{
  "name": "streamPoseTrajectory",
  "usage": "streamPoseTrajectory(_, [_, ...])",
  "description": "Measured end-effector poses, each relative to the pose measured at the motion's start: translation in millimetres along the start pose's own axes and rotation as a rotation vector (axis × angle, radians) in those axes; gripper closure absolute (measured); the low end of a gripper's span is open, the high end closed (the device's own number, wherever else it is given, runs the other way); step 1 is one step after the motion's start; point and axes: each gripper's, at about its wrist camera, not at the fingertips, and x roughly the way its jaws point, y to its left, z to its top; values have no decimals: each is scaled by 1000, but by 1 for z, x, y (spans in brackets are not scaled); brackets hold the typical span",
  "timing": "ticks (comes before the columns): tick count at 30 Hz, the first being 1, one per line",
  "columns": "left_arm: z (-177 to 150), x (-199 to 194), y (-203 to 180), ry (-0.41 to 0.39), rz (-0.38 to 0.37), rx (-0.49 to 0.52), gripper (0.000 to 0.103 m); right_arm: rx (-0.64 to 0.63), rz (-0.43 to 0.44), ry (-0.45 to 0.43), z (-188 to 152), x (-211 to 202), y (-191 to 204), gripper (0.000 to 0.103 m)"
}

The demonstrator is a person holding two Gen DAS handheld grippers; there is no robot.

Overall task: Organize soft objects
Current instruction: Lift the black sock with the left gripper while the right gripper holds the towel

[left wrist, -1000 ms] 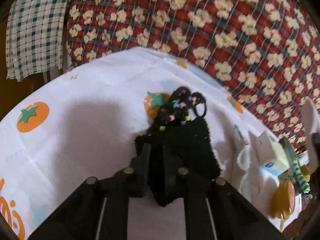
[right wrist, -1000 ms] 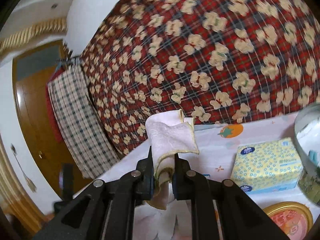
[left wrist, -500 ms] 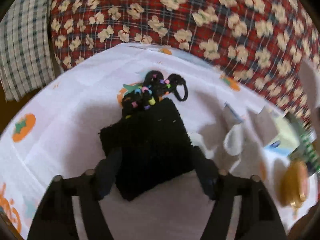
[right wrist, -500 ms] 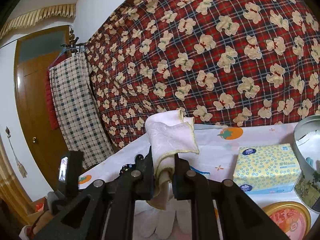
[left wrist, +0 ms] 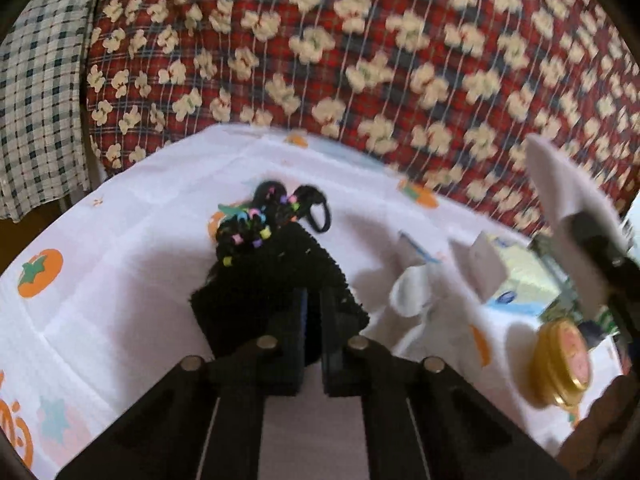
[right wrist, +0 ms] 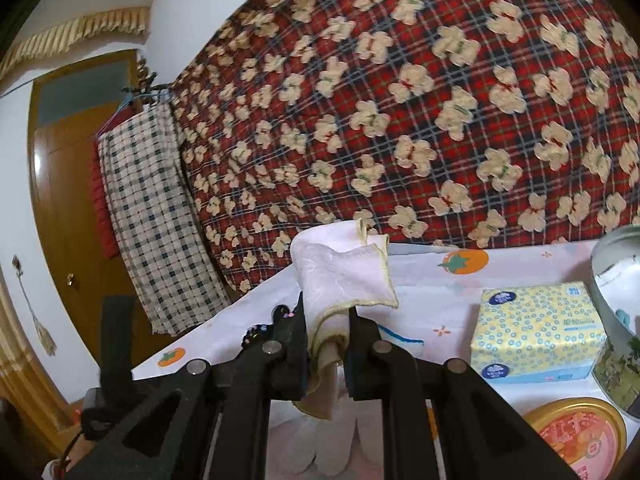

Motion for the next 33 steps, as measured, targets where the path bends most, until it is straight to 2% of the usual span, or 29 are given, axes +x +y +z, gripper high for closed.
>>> streamPoseTrajectory(4, [-8, -23, 6, -77, -53, -35, 101, -60, 6, 1, -5, 0, 14, 88])
streamPoseTrajectory(9, [-14, -37, 13, -98, -47, -55, 101, -153, 55, 27, -17, 1, 40, 88])
streamPoseTrajectory(11, [-14, -40, 16, -94, -36, -61, 101, -183, 60, 10, -19, -4, 46, 88])
streamPoseTrajectory(14, [-16, -40, 19, -80, -20, -50, 101, -156, 35, -31, -15, -15, 36, 88])
streamPoseTrajectory(20, [-15, -31, 8, -21, -32, 9, 101, -53, -61, -103, -1, -41, -11, 88])
streamPoseTrajectory(23, [-10, -23, -4, 3, -55, 27, 85, -43, -100, -104, 0, -46, -22, 88])
streamPoseTrajectory(25, [-8, -25, -9, -18, -25, 49, 65, -29, -107, -104, 2, -48, -27, 88])
streamPoseTrajectory(26, [-7, -25, -12, -25, 1, 73, 60, -25, -106, -103, 2, -48, -29, 88])
streamPoseTrajectory(27, [-5, -24, -14, -23, 22, 103, 48, -21, -107, -102, 2, -49, -31, 88])
streamPoseTrajectory(28, [-4, -19, -16, 6, 39, 156, 41, -16, -106, -102, 2, -50, -32, 88])
streamPoseTrajectory(32, [-2, 2, -17, 105, 80, 295, 33, -8, -102, -94, 2, -48, -33, 88])
streamPoseTrajectory(33, [-1, 9, -15, 125, 73, 302, 23, -10, -99, -90, 2, -47, -32, 88])
